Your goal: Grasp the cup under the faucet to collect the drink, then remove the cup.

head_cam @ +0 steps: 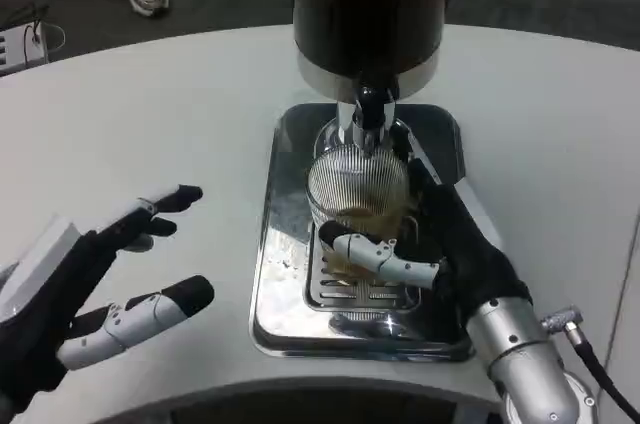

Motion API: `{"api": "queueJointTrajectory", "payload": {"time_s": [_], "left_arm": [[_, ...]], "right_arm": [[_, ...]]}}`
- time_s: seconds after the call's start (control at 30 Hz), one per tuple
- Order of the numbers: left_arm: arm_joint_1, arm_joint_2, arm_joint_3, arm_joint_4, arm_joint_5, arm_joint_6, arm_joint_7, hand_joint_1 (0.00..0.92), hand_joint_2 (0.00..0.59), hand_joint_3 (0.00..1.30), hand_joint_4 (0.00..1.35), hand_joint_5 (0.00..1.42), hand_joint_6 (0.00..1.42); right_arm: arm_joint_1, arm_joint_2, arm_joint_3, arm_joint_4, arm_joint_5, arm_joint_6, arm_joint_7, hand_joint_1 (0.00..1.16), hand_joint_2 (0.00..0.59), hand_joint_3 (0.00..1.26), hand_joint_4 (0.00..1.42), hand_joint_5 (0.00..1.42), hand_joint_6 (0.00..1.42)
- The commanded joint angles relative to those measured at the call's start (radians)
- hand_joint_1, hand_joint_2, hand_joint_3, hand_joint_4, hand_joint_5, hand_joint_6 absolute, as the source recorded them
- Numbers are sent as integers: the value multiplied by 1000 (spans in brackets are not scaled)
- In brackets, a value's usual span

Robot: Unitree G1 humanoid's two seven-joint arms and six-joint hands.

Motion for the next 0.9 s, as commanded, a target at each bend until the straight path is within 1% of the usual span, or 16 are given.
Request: {"api": "queueJointTrajectory", "payload": {"time_s": [0.03,0.2,0.33,0.43,0.63,0.73,0.9], "left_arm": [[20,24,5,-10,12,17,-12,0,64,204,164,244,285],[23,34,1,-5,11,26,-18,0,64,202,164,241,279],[28,35,-2,-6,11,31,-25,0,64,201,164,240,277],[31,34,-2,-7,10,32,-28,0,64,201,164,240,276],[47,36,4,-13,8,34,-34,0,64,201,164,239,276],[60,36,5,-18,5,35,-39,0,64,202,164,239,275],[70,37,6,-24,2,36,-46,0,65,207,170,239,275]], "right_arm": [[-15,19,12,21,-5,-22,-19,792,213,0,7,93,63],[-10,29,19,27,-14,-28,-40,792,214,0,45,137,75],[-2,44,24,26,-22,-34,-65,799,218,0,82,166,91],[1,53,32,28,-31,-34,-82,804,218,19,113,209,139],[21,95,49,31,-63,-44,-160,806,218,93,190,280,224],[31,124,56,51,-77,-59,-215,816,222,133,226,314,282],[34,155,67,82,-97,-81,-280,830,234,196,291,373,342]]}}
